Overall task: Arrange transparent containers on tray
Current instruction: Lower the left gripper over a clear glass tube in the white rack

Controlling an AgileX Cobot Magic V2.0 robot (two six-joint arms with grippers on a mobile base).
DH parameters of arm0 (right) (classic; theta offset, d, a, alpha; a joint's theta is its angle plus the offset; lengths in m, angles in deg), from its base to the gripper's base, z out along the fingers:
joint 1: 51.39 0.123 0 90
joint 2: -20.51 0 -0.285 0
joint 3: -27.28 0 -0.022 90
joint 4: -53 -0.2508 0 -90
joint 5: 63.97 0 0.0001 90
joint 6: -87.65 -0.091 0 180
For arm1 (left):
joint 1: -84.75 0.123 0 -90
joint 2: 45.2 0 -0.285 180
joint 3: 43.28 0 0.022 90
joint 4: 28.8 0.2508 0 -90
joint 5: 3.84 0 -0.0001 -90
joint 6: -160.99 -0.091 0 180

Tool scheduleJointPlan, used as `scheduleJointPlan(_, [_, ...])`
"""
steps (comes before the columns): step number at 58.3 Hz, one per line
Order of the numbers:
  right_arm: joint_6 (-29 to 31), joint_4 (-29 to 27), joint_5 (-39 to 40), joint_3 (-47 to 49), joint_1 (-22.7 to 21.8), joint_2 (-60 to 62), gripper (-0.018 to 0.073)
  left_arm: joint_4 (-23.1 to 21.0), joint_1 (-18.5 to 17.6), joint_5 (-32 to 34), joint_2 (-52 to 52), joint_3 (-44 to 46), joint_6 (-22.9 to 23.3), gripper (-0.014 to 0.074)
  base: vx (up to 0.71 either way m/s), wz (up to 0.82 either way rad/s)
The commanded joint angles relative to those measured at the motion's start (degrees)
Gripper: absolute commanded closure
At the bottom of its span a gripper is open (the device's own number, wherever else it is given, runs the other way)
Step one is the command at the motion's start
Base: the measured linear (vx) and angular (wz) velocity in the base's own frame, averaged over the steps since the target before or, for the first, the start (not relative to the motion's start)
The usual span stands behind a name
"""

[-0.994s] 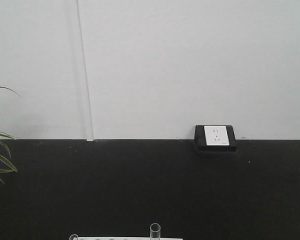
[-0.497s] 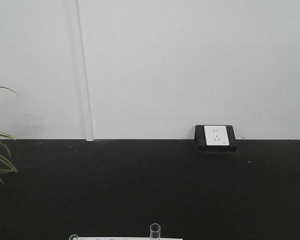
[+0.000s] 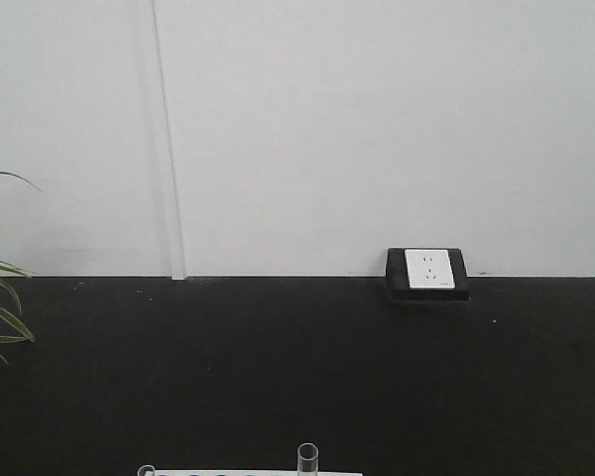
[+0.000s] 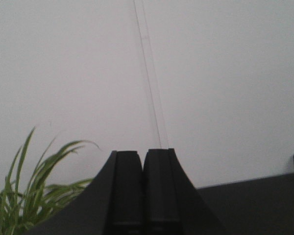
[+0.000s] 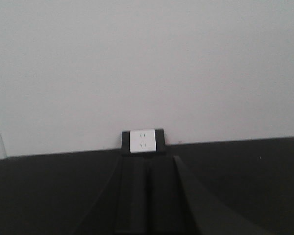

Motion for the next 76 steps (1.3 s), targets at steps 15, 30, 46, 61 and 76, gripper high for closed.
scheduleJointPlan(15, [0.6, 0.5, 4.6, 2.1, -0.2, -8.4, 0.0562, 0.1, 0.1, -5.2, 10.5, 1.7, 0.1, 0.0573, 0.0, 0.0])
scheduleJointPlan(30, [0.6, 0.3, 4.1, 2.1, -0.2, -10.5, 0.0493, 0.0, -0.1, -2.3, 17.5, 1.6, 0.1, 0.0421, 0.0, 0.0])
scheduleJointPlan(46, [0.6, 0.3, 4.0, 2.1, -0.2, -10.7, 0.0246, -0.1, -0.1, 1.2, 27.7, 1.6, 0.1, 0.0178, 0.0, 0.0])
scheduleJointPlan(61, [0.6, 0.3, 4.0, 2.1, -0.2, -10.7, 0.0083, 0.0, -4.4, 18.1, 36.9, 0.1, 0.8, 0.0111, 0.0, 0.0])
scheduleJointPlan(76, [0.6, 0.4, 3.9, 2.1, -0.2, -10.7, 0.0078, 2.6, -10.7, 36.6, 41.4, -12.4, 10.3, 0.0111, 0.0, 0.0])
